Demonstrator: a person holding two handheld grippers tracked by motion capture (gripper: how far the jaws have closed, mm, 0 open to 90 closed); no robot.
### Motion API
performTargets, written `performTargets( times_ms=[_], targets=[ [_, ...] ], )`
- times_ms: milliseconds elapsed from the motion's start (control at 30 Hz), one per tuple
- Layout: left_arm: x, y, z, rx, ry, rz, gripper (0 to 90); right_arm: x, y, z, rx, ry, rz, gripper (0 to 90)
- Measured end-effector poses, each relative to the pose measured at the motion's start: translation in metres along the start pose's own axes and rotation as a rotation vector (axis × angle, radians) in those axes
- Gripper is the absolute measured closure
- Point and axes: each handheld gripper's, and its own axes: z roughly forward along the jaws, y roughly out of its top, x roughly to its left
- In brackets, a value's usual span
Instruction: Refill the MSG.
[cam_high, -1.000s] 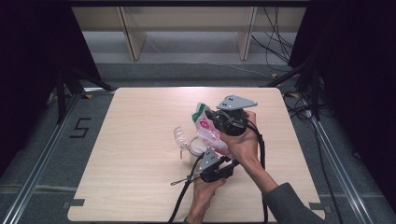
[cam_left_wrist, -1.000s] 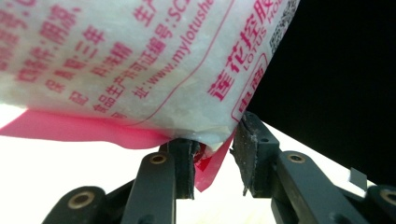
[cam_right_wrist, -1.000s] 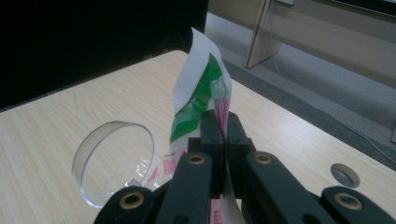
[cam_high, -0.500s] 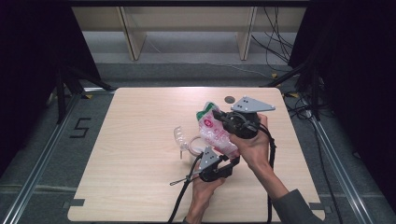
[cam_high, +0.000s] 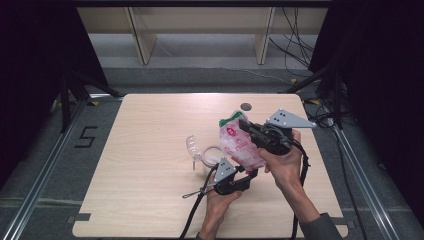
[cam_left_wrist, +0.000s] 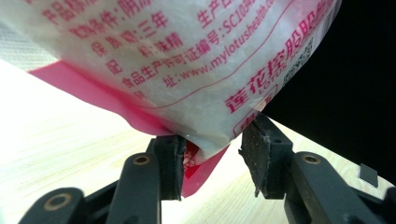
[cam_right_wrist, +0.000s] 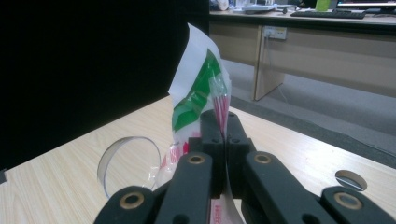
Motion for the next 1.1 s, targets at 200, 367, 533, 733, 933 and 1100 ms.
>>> performTargets(
  times_ms=[200,367,533,733,933,1100],
  targets=[
    [0.001,-0.001,0.002,-0.004,-0.01,-0.011,55.5,-0.002,-0.005,-0.004,-0.011,-0.016,0.017,90.0],
    [0.0,0.001,0.0,0.019,0.004,-0.013,50.1,-0.006,-0.008,-0.009,-0.037,-0.022,0.06,90.0],
    [-0.002,0.001,0.002,0.018,0.001,-0.027,45.2,-0.007,-0.011,-0.012,-0.033,-0.028,0.07,90.0],
    [-0.005,0.003,0.001,0.009,0.011,-0.057,40.2,-0.011,-0.014,-0.016,-0.05,-0.026,0.066,90.0],
    [-0.005,0.003,0.001,0.033,0.033,-0.081,32.7,-0.012,-0.019,-0.019,-0.057,-0.035,0.092,90.0],
    [-0.004,0.004,-0.003,0.045,0.047,-0.062,31.4,-0.014,-0.021,-0.02,-0.068,-0.032,0.089,90.0]
  ],
)
